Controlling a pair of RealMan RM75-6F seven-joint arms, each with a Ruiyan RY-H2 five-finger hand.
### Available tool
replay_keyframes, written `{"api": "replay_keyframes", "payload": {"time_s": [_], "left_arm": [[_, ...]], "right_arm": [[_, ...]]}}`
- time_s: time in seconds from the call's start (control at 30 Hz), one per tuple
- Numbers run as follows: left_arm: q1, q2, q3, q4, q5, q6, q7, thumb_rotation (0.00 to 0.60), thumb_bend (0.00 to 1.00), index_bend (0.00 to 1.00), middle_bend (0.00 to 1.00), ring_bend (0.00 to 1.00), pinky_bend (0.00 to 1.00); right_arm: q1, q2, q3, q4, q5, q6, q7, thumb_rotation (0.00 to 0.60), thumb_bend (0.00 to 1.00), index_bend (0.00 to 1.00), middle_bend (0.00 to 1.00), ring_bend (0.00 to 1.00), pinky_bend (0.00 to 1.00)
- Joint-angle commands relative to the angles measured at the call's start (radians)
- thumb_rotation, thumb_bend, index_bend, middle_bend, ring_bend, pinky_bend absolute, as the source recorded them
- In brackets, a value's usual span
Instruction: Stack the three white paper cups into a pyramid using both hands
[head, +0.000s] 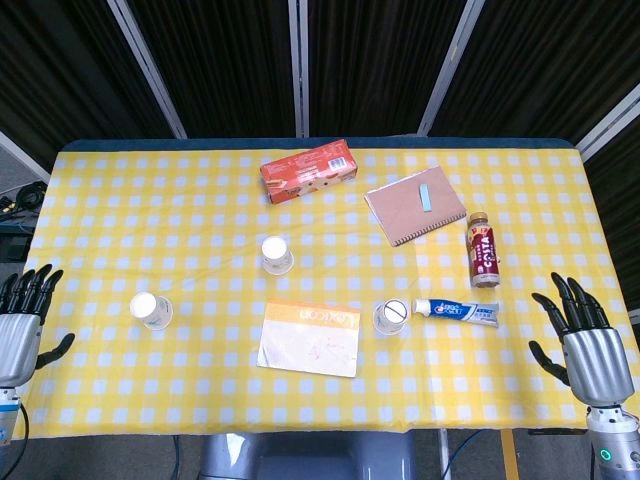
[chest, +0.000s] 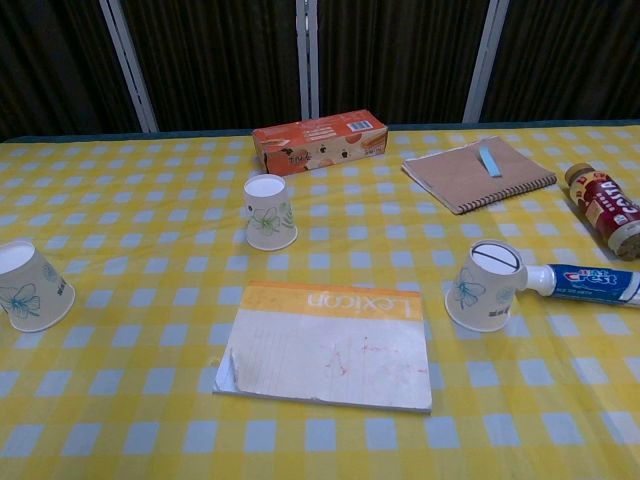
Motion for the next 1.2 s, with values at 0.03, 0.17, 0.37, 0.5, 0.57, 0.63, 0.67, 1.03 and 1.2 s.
{"api": "replay_keyframes", "payload": {"time_s": [0.03,0.17,0.37,0.5,0.57,0.63,0.67,1.03,1.2], "left_arm": [[-0.002,0.001,0.001,-0.001,-0.003,-0.005,0.002,0.6,0.24,0.0,0.0,0.0,0.0],[-0.003,0.001,0.001,-0.002,-0.008,-0.012,0.005,0.6,0.24,0.0,0.0,0.0,0.0],[-0.011,0.0,0.001,-0.003,-0.012,-0.026,0.009,0.6,0.24,0.0,0.0,0.0,0.0],[-0.019,-0.003,0.0,0.001,-0.024,-0.047,0.018,0.6,0.24,0.0,0.0,0.0,0.0],[-0.025,-0.005,-0.001,0.001,-0.03,-0.057,0.023,0.6,0.24,0.0,0.0,0.0,0.0],[-0.033,-0.008,-0.002,0.002,-0.036,-0.074,0.027,0.6,0.24,0.06,0.0,0.0,0.0],[-0.037,-0.009,-0.003,0.002,-0.04,-0.083,0.029,0.6,0.24,0.08,0.0,0.0,0.0],[-0.143,-0.053,-0.029,0.015,-0.134,-0.271,0.083,0.6,0.26,0.28,0.0,0.0,0.0],[-0.19,-0.079,-0.04,0.035,-0.183,-0.349,0.109,0.6,0.26,0.28,0.0,0.0,0.0]], "right_arm": [[0.0,0.001,0.0,-0.001,0.0,0.0,0.001,0.6,0.15,0.23,0.01,0.0,0.19],[0.0,0.003,-0.003,-0.002,0.001,-0.004,0.002,0.6,0.15,0.23,0.01,0.0,0.19],[0.003,0.002,-0.005,-0.003,0.0,-0.011,0.0,0.6,0.15,0.23,0.02,0.0,0.2],[0.006,0.001,-0.007,-0.003,0.004,-0.021,-0.003,0.6,0.15,0.23,0.02,0.0,0.2],[0.007,0.001,-0.008,-0.002,0.004,-0.025,-0.003,0.6,0.15,0.24,0.02,0.0,0.2],[0.009,-0.001,-0.009,0.0,0.001,-0.026,-0.002,0.6,0.15,0.24,0.02,0.0,0.21],[0.009,-0.002,-0.01,0.001,-0.001,-0.025,-0.001,0.6,0.15,0.24,0.02,0.0,0.21],[0.014,-0.016,-0.016,0.017,-0.014,-0.025,0.003,0.6,0.15,0.25,0.02,0.0,0.23],[0.016,-0.018,-0.016,0.021,-0.01,-0.029,0.008,0.6,0.15,0.25,0.02,0.0,0.23]]}}
